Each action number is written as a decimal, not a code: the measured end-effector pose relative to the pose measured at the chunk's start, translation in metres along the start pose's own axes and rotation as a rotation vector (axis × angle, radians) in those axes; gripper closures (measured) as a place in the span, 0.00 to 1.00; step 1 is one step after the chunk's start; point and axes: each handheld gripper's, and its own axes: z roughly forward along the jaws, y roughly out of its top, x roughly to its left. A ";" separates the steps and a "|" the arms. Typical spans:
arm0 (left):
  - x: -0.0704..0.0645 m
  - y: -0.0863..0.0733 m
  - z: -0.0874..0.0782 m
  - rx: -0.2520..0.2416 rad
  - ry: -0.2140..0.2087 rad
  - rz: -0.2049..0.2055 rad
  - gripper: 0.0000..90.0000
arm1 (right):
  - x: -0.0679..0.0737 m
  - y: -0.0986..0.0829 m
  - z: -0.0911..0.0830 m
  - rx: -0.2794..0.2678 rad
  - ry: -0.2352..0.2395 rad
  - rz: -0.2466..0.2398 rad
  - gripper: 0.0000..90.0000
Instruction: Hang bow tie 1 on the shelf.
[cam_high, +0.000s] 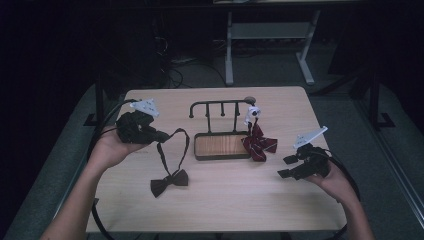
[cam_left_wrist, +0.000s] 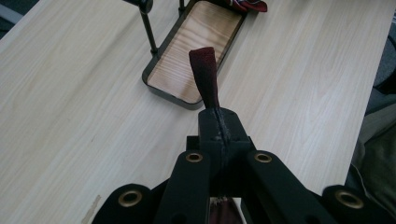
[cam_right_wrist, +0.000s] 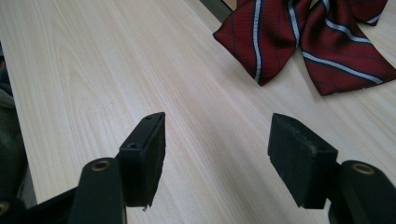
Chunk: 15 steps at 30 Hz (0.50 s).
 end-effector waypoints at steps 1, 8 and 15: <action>0.001 0.002 0.000 0.000 0.002 -0.002 1.00 | 0.000 0.000 0.000 -0.001 0.000 -0.001 0.41; 0.008 0.012 0.002 0.001 0.001 0.000 1.00 | 0.001 0.000 -0.001 0.001 -0.003 -0.002 0.41; 0.012 0.030 0.000 0.000 0.017 0.009 1.00 | 0.001 -0.001 -0.002 0.000 -0.010 -0.005 0.41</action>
